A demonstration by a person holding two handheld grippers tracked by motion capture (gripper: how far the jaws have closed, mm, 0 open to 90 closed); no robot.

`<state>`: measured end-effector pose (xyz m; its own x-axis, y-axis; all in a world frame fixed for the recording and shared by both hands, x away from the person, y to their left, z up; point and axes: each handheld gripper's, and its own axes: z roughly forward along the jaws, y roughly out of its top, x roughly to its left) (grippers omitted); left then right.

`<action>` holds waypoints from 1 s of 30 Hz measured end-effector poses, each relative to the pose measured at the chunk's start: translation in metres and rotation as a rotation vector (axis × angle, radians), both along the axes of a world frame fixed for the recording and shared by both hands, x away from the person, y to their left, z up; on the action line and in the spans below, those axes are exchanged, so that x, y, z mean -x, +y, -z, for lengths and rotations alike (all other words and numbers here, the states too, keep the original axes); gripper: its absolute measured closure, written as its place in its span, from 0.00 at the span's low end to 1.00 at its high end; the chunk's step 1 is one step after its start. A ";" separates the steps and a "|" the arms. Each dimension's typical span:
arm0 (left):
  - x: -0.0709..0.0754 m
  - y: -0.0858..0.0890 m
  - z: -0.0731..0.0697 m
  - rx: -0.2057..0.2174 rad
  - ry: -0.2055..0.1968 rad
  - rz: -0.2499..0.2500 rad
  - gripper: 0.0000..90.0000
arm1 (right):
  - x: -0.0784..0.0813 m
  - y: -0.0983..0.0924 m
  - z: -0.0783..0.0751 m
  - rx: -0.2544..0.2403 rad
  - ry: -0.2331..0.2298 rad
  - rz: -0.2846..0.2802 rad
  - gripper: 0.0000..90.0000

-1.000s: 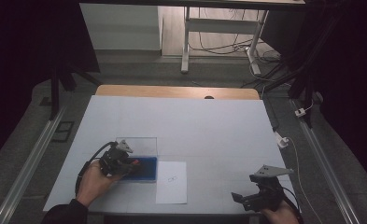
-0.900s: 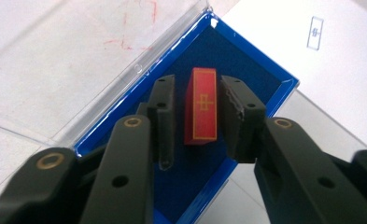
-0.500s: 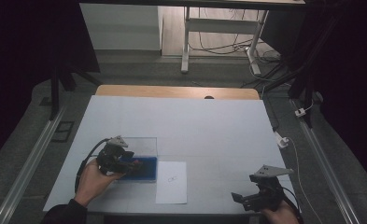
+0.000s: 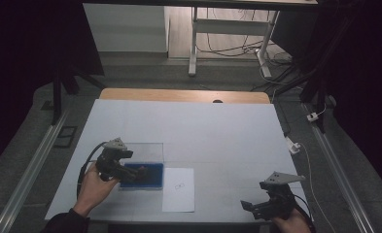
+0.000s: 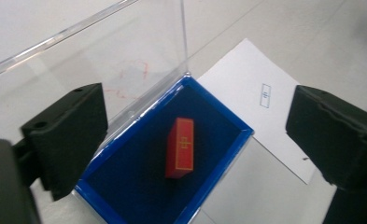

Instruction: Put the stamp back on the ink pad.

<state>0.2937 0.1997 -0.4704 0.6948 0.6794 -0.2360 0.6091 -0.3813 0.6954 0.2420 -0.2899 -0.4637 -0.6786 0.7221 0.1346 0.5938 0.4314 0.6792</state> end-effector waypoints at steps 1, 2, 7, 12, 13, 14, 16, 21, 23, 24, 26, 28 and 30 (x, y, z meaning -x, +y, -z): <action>0.001 0.000 -0.001 0.001 -0.004 0.005 0.05 | 0.000 0.000 0.000 -0.001 0.000 -0.001 0.00; 0.002 0.000 -0.002 0.002 -0.007 0.007 0.03 | 0.000 0.000 0.000 -0.001 0.000 -0.001 0.00; 0.008 0.003 -0.007 0.010 -0.036 0.011 0.00 | 0.000 0.000 0.000 0.000 -0.001 -0.002 0.00; 0.015 0.011 -0.010 0.034 -0.051 -0.007 0.00 | 0.000 -0.001 0.000 -0.007 -0.001 0.002 0.00; 0.017 0.013 -0.010 0.040 -0.054 -0.011 0.00 | 0.000 -0.001 0.000 -0.008 0.000 0.002 0.00; 0.019 0.015 -0.011 0.045 -0.055 -0.016 0.00 | 0.000 -0.001 0.000 -0.008 0.000 0.002 0.00; 0.022 0.018 -0.012 0.050 -0.059 -0.025 0.00 | 0.000 -0.001 0.000 -0.008 -0.002 0.002 0.00; 0.032 0.028 -0.014 0.053 -0.061 -0.044 0.00 | 0.000 -0.001 0.000 -0.009 -0.001 0.002 0.00; 0.035 0.032 -0.014 0.050 -0.067 -0.053 0.00 | 0.000 -0.001 0.000 -0.009 -0.001 0.003 0.00; 0.037 0.034 -0.014 0.053 -0.067 -0.058 0.00 | 0.000 -0.001 0.000 -0.009 -0.001 0.003 0.00; 0.041 0.039 -0.014 0.055 -0.067 -0.071 0.00 | 0.000 -0.001 0.000 -0.008 -0.001 0.003 0.00; 0.045 0.043 -0.014 0.057 -0.068 -0.079 0.00 | 0.000 -0.001 0.000 -0.007 -0.001 0.003 0.00; 0.049 0.048 -0.014 0.059 -0.070 -0.095 0.00 | 0.000 -0.001 0.000 -0.008 0.000 0.004 0.00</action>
